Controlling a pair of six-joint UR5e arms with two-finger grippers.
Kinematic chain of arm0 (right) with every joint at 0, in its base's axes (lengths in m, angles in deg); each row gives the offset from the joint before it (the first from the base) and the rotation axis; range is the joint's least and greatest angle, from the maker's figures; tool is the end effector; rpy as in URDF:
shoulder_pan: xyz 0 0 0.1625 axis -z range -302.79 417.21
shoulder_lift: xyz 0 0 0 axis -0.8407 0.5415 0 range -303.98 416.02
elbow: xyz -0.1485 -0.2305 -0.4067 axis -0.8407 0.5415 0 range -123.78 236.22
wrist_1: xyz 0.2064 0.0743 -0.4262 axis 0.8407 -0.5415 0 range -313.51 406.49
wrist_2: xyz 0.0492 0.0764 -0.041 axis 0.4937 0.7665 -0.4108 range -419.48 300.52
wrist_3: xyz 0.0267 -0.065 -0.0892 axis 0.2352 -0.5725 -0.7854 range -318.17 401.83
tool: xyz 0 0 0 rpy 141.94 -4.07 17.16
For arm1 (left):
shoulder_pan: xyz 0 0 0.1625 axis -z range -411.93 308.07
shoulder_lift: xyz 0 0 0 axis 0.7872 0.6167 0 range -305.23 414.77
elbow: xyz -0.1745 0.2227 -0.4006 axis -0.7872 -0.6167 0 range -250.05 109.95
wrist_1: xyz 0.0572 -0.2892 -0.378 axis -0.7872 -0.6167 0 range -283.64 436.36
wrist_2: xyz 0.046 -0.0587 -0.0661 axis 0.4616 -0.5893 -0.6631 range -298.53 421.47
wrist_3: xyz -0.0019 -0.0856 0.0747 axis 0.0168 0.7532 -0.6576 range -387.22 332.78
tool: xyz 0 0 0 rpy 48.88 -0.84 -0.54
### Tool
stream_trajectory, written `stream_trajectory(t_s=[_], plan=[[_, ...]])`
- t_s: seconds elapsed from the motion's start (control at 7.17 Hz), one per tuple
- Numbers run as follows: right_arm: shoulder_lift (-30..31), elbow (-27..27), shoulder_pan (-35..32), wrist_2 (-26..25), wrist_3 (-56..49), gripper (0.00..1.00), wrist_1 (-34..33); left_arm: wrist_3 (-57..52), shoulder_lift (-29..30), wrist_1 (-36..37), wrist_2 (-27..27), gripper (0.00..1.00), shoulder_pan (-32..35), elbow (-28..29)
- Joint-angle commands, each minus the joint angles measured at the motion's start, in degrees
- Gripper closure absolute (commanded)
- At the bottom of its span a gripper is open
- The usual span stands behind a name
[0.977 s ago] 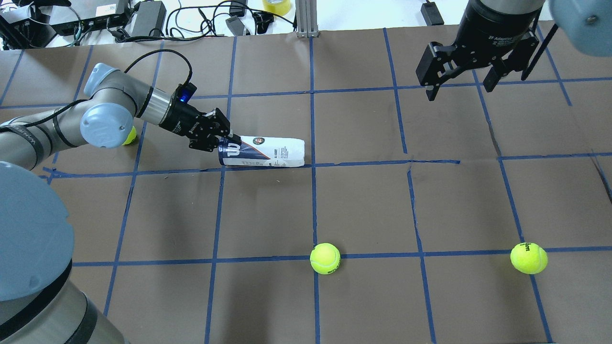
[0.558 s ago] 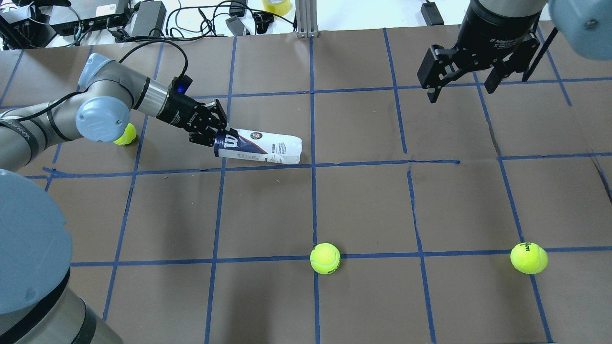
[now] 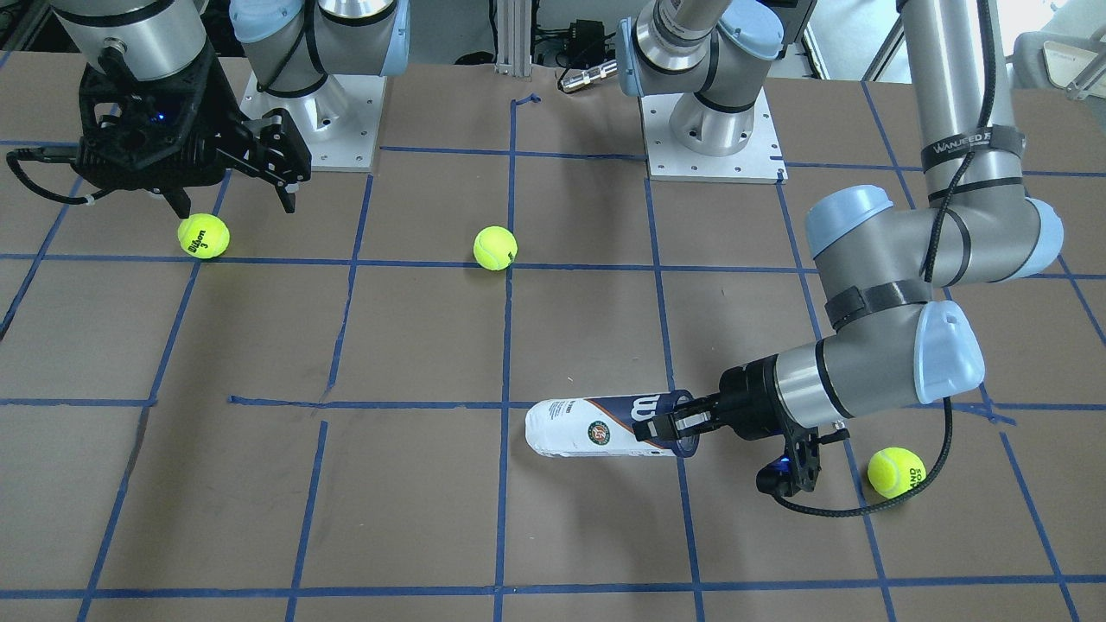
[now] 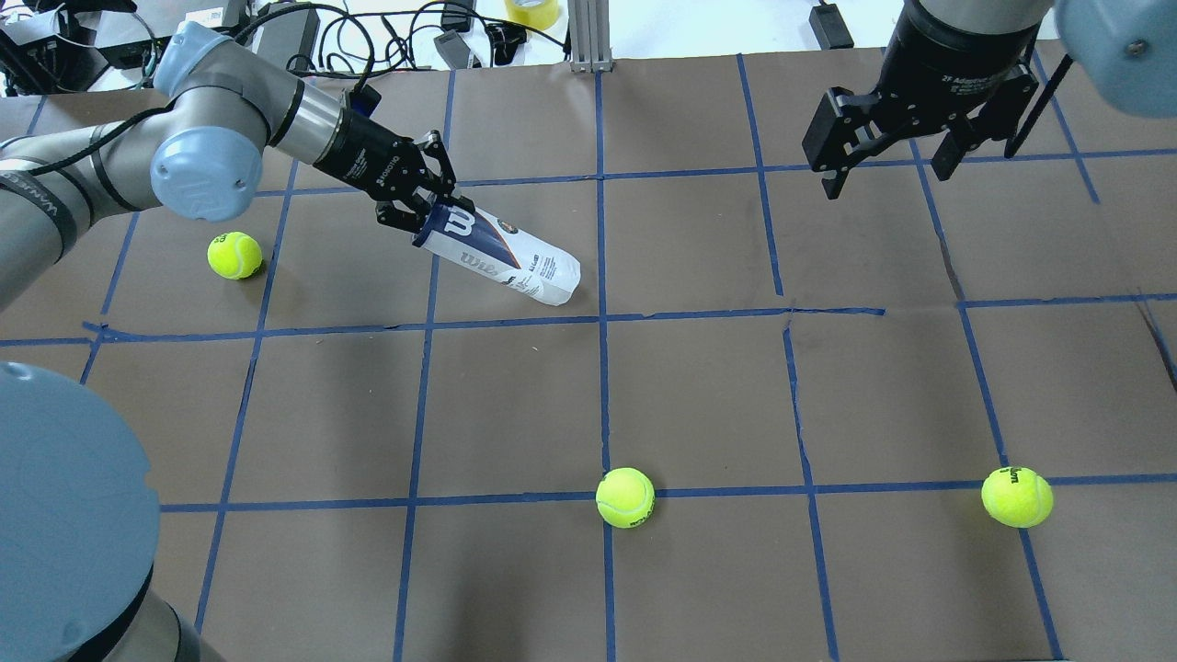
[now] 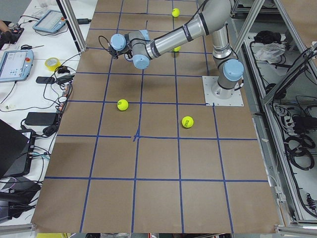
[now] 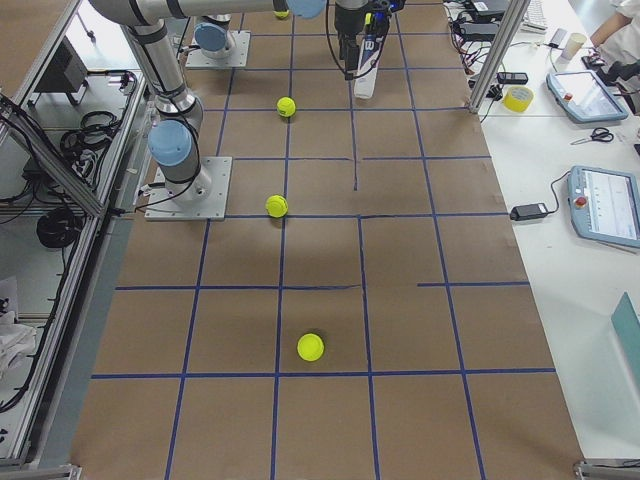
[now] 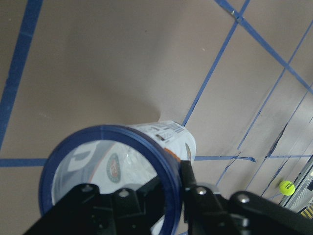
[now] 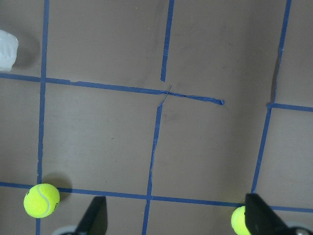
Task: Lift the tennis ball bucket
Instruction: 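Rotate the can upright with the left gripper and set it down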
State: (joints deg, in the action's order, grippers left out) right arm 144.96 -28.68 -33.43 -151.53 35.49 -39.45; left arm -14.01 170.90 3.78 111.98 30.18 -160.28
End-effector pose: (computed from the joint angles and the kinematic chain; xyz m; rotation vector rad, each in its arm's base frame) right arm 0.1356 -0.5665 0.5719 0.1892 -3.1001 -0.0034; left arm -0.1056 -0.7349 0.2962 0.5163 -2.3967 -0.2319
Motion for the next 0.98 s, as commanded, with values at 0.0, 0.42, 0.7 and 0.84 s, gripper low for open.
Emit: stream_trajectory(t_s=[0.0, 0.42, 0.7, 0.84], plan=[[0.0, 0.0, 0.0, 0.1, 0.0, 0.0, 0.0, 2.4, -2.0, -0.7, 7.9, 1.0, 2.9, 2.8], [0.0, -0.1, -0.1, 0.2, 0.0, 0.0, 0.0, 2.9, -2.4, -4.8, 23.6, 1.0, 8.4, 11.1], [0.0, -0.4, 0.0, 0.2, 0.0, 0.0, 0.0, 3.1, -2.6, -1.6, 33.1, 1.0, 12.1, 12.2], [0.0, -0.4, 0.0, 0.5, 0.0, 0.0, -0.2, 2.5, -1.6, 2.4, 36.9, 1.0, 14.1, 12.2]])
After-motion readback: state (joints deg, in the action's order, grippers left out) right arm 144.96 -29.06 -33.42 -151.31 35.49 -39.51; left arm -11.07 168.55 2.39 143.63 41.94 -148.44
